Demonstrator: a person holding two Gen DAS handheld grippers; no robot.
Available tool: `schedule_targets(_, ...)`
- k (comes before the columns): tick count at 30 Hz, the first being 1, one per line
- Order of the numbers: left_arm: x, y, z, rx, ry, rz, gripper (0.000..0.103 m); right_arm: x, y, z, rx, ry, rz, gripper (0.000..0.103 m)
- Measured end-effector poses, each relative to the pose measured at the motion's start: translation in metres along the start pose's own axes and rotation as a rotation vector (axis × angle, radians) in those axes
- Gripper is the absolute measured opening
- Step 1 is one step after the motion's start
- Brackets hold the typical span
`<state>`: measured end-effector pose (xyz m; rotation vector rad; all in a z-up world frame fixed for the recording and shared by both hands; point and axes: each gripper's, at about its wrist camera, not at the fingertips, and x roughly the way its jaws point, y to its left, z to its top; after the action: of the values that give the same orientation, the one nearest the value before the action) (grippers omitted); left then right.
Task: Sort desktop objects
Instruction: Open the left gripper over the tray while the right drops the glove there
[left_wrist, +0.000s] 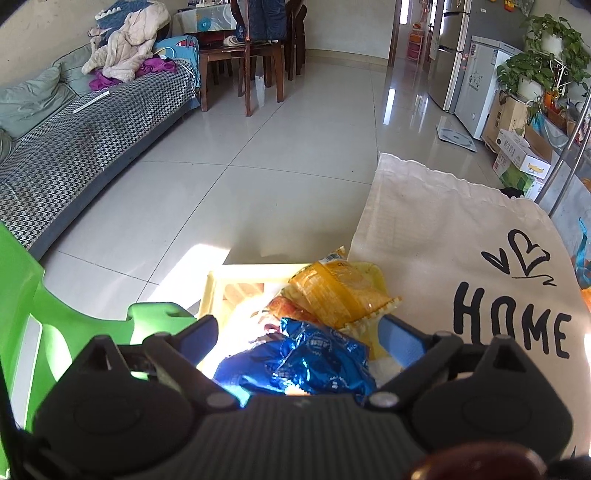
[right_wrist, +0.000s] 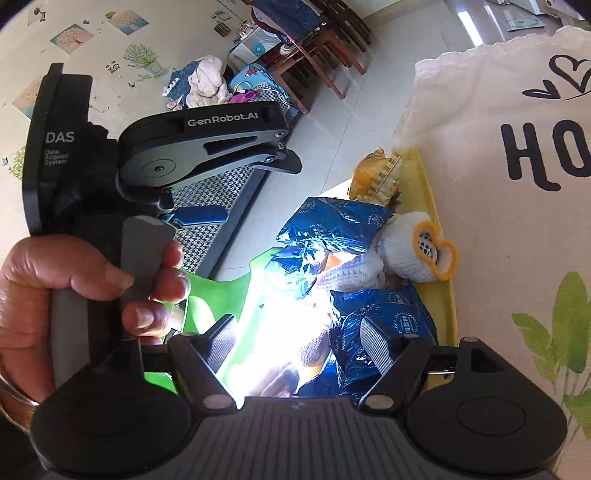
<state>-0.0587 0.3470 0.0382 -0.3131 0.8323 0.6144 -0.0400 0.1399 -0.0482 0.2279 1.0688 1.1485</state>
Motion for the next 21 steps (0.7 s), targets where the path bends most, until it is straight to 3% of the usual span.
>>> schedule_targets(7,-0.01,-0.006,0.002,-0.025,-0.038,-0.003,0.102,-0.013,0.003,0.008,-0.033,0.007,-0.062,0.075)
schedule_targets(17,-0.025,-0.023,-0.006,-0.003,-0.037,-0.031,0.102,-0.058,0.003,0.024,-0.142,0.062,-0.275,0.075)
schedule_targets(21,-0.031,-0.028,-0.013,-0.03,-0.021,-0.057,0.102,-0.088,-0.005,0.029,-0.153,0.042,-0.301,0.081)
